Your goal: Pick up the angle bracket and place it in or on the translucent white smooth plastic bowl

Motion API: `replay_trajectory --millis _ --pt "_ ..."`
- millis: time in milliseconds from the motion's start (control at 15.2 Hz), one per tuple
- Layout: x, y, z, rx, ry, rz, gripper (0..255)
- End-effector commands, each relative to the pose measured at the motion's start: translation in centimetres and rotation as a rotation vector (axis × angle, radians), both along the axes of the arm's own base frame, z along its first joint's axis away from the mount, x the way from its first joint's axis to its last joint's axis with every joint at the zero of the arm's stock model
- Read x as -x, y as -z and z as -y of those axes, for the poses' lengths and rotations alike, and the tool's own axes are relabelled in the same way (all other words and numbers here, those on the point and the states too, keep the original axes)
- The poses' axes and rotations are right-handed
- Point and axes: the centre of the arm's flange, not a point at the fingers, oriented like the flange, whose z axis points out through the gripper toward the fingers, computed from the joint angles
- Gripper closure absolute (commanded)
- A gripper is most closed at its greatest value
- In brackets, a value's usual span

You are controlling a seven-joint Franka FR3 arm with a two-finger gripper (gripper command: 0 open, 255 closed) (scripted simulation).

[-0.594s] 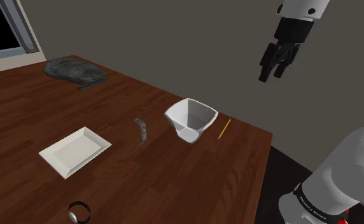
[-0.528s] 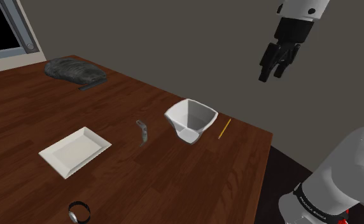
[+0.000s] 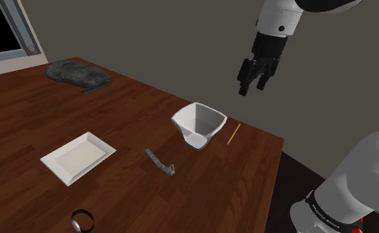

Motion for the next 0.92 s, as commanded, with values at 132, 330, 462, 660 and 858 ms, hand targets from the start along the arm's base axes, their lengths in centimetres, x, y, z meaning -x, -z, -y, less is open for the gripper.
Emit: replay_trajectory --millis 132,330,462,660,858 --pt "-2.7 2.7 -4.3 0.009 -0.007 0.005 0" --pt "-4.7 4.4 -7.2 0.017 -0.012 0.008 0" --pt "-6.1 5.6 -9.2 0.022 -0.016 0.01 0" --pt "-8.1 7.4 -12.2 0.029 -0.021 0.014 0" --pt "-10.1 9.2 -15.2 0.037 -0.026 0.017 0"
